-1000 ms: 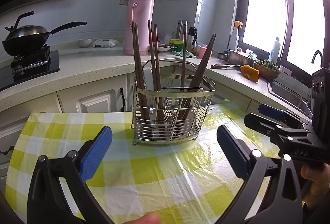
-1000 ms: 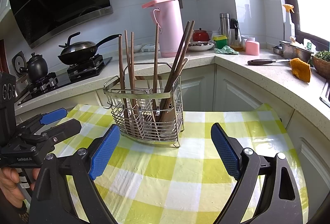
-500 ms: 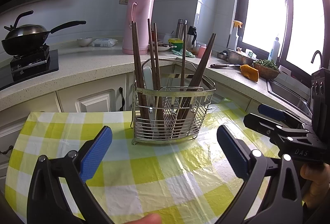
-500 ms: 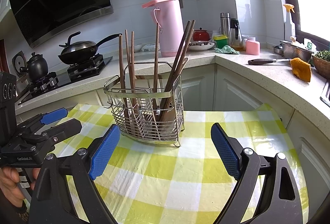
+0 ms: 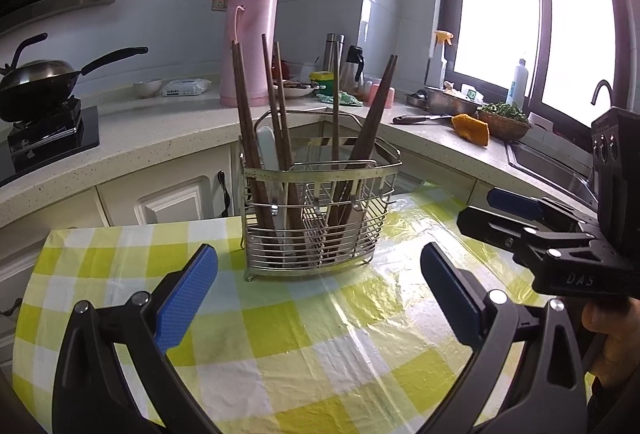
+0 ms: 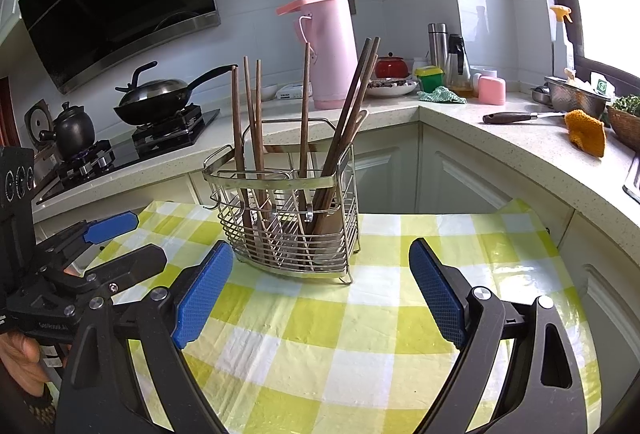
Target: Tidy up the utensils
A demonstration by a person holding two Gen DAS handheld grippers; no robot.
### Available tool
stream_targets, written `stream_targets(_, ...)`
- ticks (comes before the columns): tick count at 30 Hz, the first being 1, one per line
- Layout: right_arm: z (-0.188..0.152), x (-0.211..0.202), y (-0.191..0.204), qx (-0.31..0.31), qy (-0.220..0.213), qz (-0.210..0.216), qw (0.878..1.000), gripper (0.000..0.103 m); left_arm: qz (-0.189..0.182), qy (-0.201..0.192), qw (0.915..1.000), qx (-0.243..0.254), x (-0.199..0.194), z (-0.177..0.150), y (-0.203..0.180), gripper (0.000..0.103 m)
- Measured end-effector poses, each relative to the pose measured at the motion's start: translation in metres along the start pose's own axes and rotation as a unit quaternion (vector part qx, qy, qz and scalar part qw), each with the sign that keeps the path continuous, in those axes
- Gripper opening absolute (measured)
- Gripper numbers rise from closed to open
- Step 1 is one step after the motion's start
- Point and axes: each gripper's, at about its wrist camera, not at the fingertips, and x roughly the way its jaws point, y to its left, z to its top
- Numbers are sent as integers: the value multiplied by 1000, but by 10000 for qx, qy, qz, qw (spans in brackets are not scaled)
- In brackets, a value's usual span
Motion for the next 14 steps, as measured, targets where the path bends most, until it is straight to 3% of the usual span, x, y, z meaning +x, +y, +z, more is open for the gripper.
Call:
stream_targets(11,-3,2,-5,42,104,-2,9999,84,108,-25,9999,-120,-1,1,5,98)
stream_targets(14,-10,5,-8,-21,337,-134,9993,84,31,224,9994,-262,-2,-4,16,98)
